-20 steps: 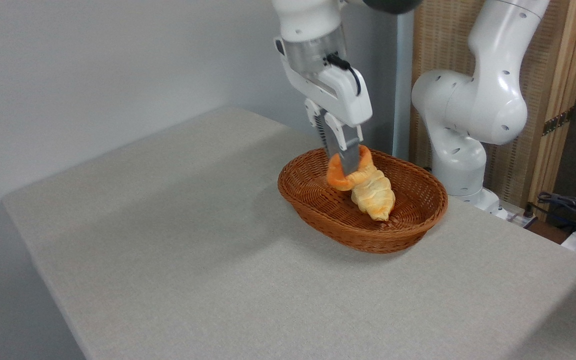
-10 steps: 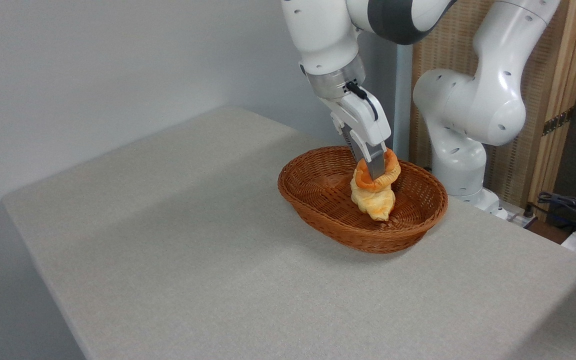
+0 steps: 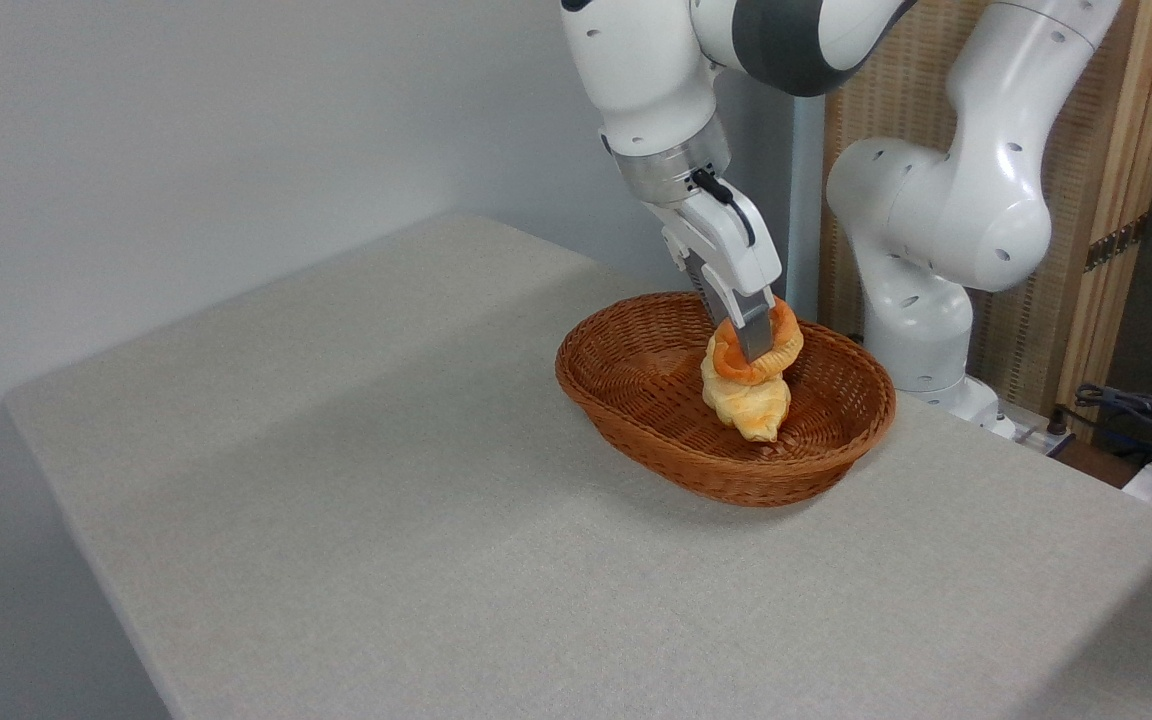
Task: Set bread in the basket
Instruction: 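Lower the roll into the basket beside the croissant, then open the gripper to release the roll and raise it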
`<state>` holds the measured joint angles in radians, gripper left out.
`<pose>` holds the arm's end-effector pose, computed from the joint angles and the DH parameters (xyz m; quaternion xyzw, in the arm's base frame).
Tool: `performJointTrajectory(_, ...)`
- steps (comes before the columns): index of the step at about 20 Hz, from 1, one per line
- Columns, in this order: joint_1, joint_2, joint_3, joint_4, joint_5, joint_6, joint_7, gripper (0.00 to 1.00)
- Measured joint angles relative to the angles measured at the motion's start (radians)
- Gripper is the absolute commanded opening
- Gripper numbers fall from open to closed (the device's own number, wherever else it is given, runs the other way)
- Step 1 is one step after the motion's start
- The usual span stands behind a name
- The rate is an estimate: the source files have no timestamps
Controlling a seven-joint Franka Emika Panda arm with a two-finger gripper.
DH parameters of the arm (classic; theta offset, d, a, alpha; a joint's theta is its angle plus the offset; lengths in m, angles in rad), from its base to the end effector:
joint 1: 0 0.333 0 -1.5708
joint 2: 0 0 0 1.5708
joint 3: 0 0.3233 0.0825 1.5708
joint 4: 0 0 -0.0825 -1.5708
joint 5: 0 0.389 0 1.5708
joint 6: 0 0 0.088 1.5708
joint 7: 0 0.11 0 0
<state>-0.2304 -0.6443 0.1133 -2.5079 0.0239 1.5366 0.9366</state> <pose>0.3151 -0.0319 0.4739 0.8431 -0.5116 -0.1429 0.0837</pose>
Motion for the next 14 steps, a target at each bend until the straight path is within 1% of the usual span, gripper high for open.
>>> performJointTrajectory(14,0.000,0.000,0.000,0.013,0.000,0.005,0.000,1.00)
